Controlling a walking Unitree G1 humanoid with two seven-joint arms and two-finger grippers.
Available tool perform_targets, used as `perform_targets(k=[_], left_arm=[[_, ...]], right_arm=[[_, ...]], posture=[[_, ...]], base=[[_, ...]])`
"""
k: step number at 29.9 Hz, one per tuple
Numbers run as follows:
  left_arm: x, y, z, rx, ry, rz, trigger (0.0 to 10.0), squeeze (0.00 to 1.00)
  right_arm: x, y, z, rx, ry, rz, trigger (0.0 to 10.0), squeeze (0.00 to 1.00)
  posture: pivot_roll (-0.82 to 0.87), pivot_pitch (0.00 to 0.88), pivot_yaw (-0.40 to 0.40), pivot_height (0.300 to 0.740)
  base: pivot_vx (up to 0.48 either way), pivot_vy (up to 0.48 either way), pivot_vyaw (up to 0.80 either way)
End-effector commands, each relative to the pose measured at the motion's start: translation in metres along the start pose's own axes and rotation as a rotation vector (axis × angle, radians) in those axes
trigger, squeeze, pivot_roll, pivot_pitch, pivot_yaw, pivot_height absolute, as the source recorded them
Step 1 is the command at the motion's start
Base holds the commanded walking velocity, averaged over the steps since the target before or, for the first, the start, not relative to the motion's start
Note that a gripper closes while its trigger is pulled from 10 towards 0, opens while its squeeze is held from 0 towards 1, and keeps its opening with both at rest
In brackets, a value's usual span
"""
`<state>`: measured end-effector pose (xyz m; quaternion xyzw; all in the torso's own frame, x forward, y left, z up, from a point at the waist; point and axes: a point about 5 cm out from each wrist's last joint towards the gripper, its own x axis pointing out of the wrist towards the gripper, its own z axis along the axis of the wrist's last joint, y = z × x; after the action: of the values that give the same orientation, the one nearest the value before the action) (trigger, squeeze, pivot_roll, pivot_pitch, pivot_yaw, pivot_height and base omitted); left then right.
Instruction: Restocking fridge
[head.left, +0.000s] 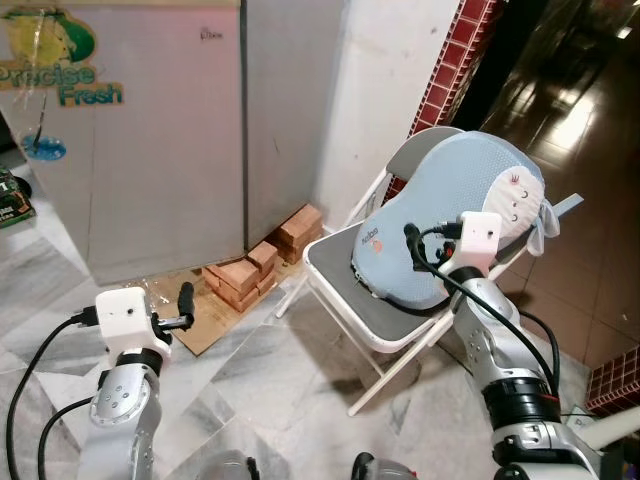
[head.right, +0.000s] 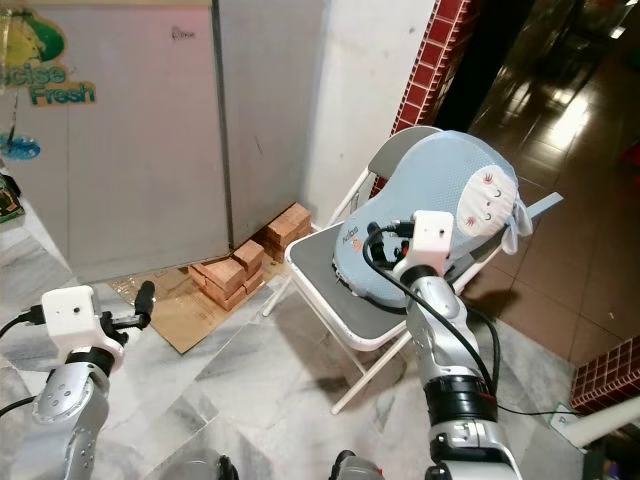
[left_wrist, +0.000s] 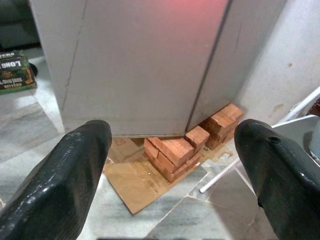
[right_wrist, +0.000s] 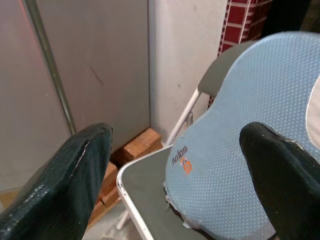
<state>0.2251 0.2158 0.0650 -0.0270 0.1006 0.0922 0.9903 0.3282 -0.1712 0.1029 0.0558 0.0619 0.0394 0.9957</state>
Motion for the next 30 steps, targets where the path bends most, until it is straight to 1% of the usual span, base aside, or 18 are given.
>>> perform_targets(k=[1,3,11,23,30], left_arm=[[0.0015,-0.009,-0.0015,-0.018,0.006,-0.034,10.0,0.0],[0.002,-0.0095,-0.0014,-0.02,0.005,-0.035,10.0,0.0],[0.003,-0.0123,-0.0013,-0.03,0.004,-0.039,10.0,0.0],[0.0044,-0.0129,-0.002,-0.037,0.002,-0.044,10.0,0.0],[0.0049,-0.0131,-0.0019,-0.038,0.001,-0.046,10.0,0.0]], right_arm=[[-0.0004,-0.0094,0.0002,0.001,0.002,-0.023,10.0,0.0],[-0.0003,-0.0088,0.0005,0.006,-0.003,-0.019,10.0,0.0],[0.0005,-0.0093,0.0011,0.001,-0.002,-0.008,10.0,0.0],[0.0025,-0.0062,0.0027,0.018,-0.008,0.008,10.0,0.0],[0.0028,-0.0055,0.0029,0.017,-0.007,0.012,10.0,0.0]], posture=[[0.1,0.05,-0.081,0.74],[0.09,0.048,-0.082,0.74],[0.09,0.05,-0.087,0.74],[0.09,0.051,-0.087,0.74],[0.08,0.051,-0.086,0.74]], base=[[0.0,0.48,-0.8],[0.0,0.48,-0.68],[0.0,0.48,0.0],[0.0,0.48,0.0],[0.0,0.48,-0.75]])
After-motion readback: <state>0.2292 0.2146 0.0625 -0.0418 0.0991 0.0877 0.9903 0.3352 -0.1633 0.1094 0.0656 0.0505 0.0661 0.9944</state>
